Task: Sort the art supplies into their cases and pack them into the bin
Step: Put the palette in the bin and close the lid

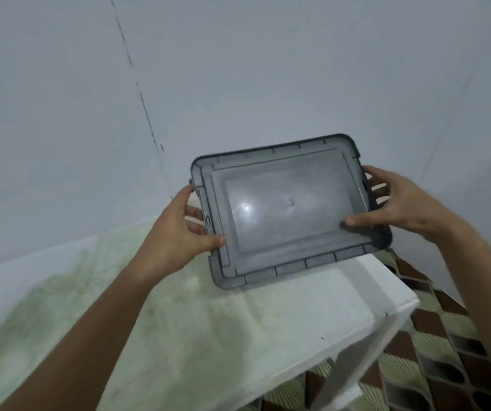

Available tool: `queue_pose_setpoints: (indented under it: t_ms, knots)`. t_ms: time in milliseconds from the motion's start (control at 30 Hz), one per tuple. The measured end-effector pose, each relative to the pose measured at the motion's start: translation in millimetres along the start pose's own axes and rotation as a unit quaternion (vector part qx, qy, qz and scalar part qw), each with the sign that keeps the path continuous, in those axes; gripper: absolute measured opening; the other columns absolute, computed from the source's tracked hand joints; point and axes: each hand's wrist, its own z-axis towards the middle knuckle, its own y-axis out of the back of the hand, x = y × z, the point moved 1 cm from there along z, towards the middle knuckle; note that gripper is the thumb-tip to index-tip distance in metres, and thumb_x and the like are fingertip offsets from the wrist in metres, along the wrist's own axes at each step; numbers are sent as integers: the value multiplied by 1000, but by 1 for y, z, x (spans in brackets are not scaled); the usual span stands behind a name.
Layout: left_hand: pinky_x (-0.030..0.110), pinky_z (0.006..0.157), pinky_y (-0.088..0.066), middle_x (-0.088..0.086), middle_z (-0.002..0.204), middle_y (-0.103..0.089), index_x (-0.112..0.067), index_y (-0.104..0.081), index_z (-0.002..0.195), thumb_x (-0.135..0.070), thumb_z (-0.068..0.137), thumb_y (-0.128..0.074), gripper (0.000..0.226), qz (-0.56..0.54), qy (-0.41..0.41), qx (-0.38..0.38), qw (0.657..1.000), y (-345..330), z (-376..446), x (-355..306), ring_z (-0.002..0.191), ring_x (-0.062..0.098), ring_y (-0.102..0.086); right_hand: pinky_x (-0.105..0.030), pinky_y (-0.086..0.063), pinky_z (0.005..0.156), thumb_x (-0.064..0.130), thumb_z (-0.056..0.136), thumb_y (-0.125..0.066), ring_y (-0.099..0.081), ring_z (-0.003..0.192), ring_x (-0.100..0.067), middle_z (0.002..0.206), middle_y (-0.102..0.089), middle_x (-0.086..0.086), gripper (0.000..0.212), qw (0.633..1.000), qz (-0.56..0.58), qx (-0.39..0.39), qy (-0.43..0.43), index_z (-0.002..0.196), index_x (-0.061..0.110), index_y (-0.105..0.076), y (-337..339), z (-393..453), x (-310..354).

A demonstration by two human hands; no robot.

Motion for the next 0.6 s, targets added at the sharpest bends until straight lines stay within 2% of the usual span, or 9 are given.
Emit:
queue_pose_setpoints:
  t_ms: [100,167,233,300,367,400,467,533,600]
  knots:
    - [27,73,-54,-6,111,-53,-38,-23,148,-30,70,-84,99,51,-49,-32,997,32,30,-29,82,11,-66,-31,-52,83,48,45,-92,-58,106,-10,115,-60,7,100,997,61,-12,50,133,35,-48,10,31,33]
    - [27,74,-54,-8,112,-54,-46,-24,146,-45,73,-78,90,45,-65,-39,996,53,47,-45,85,7,-67,-29,-50,86,41,54,-89,-58,107,-8,116,-62,10,76,991,107,-19,77,122,45,-55,19,48,55]
    - [30,85,-51,-9,118,-57,-48,-34,141,-60,77,-68,74,4,-71,-33,997,72,63,-56,99,6,-63,-31,-46,92,58,58,-82,-60,109,-9,117,-65,11,61,983,159,-24,88,114,45,-60,25,66,73]
    - [34,97,-48,-4,124,-61,-36,-50,133,-65,82,-56,59,-97,-46,-26,994,82,76,-59,109,10,-61,-34,-42,99,85,49,-65,-57,115,-10,121,-64,9,84,975,207,-32,77,117,34,-59,25,81,81]
    - [33,101,-46,4,122,-63,-26,-57,121,-68,81,-49,59,-188,-10,-41,981,87,87,-57,111,14,-61,-33,-36,103,95,39,-55,-53,120,-10,126,-60,3,113,968,243,-22,62,126,23,-53,18,95,84]
    - [32,100,-46,6,119,-65,-22,-59,117,-71,77,-50,64,-201,1,-52,978,86,91,-54,110,15,-62,-32,-33,105,96,37,-53,-53,121,-9,128,-59,2,118,966,252,-10,58,128,21,-51,12,101,83]
    - [32,96,-49,5,114,-68,-17,-62,113,-76,66,-55,76,-183,13,-79,980,80,95,-42,106,15,-64,-31,-30,108,97,37,-52,-52,120,-5,126,-60,5,113,964,260,11,53,124,24,-53,-3,109,77]
    - [35,95,-51,4,109,-69,-16,-64,109,-76,62,-59,77,-171,27,-93,980,70,96,-26,103,15,-66,-29,-28,108,97,38,-51,-53,116,-1,119,-62,10,102,959,279,24,38,114,29,-58,-17,115,65]
    - [36,96,-51,4,108,-68,-15,-61,109,-77,61,-60,79,-175,43,-91,980,59,94,-11,102,14,-66,-27,-29,107,96,37,-52,-54,114,-1,116,-63,9,104,954,297,34,20,114,25,-59,-26,120,48]
